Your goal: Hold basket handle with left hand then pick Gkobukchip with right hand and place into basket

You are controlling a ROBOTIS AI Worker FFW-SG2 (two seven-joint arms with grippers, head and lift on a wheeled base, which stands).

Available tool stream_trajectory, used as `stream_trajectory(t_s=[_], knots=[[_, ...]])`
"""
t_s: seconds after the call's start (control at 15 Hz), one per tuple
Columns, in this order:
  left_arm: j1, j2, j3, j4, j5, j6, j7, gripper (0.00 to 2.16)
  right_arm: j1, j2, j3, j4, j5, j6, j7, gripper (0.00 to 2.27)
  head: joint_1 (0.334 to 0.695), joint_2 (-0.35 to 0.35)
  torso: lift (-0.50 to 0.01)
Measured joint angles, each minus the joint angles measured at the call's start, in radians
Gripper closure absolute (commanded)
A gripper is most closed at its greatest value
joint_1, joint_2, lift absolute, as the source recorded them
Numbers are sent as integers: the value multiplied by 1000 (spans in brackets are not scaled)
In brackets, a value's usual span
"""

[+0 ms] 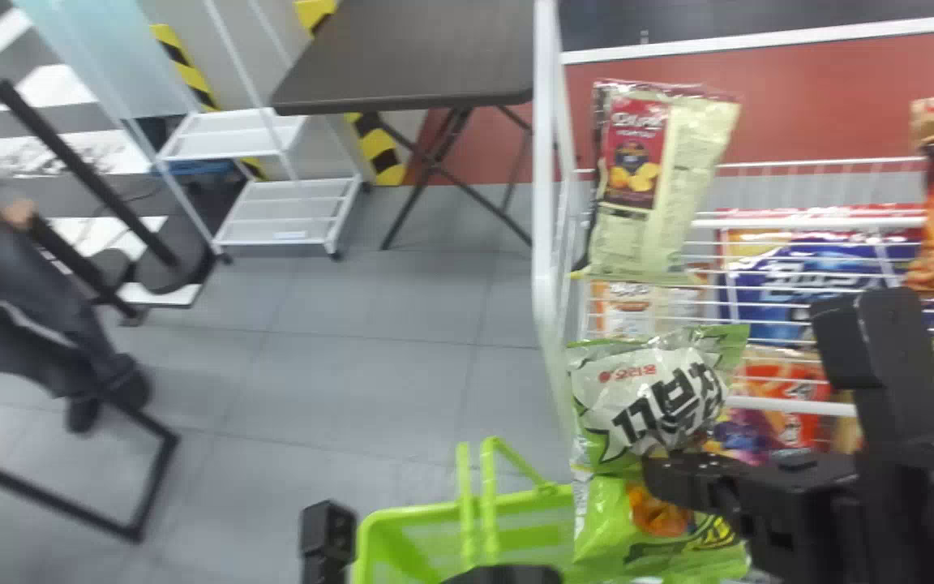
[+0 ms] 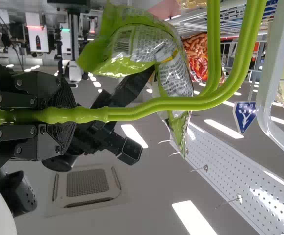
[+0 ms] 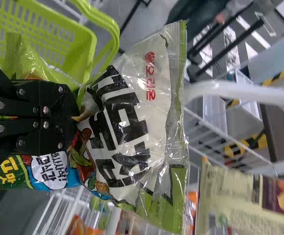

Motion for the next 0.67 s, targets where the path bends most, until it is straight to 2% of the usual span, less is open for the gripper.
stream_trajectory(t_s=[0.2,0.27,0.33,0.4,0.67], knots=[[-2,1,-3,0,2,1,-3,2152,-16,1,52,117,-72,0,12,2213,695,350,0],[-3,2,-5,0,4,1,-4,2152,-19,1,76,159,-75,0,14,1730,695,350,0],[-4,3,-6,0,6,1,-4,2152,-20,1,100,185,-59,0,14,606,695,350,0],[-4,3,-6,0,6,1,-4,2152,-20,1,125,193,-29,0,14,-2,695,350,0],[-4,4,-8,0,6,1,-2,2152,-7,-6,164,162,76,0,32,63,695,350,0]])
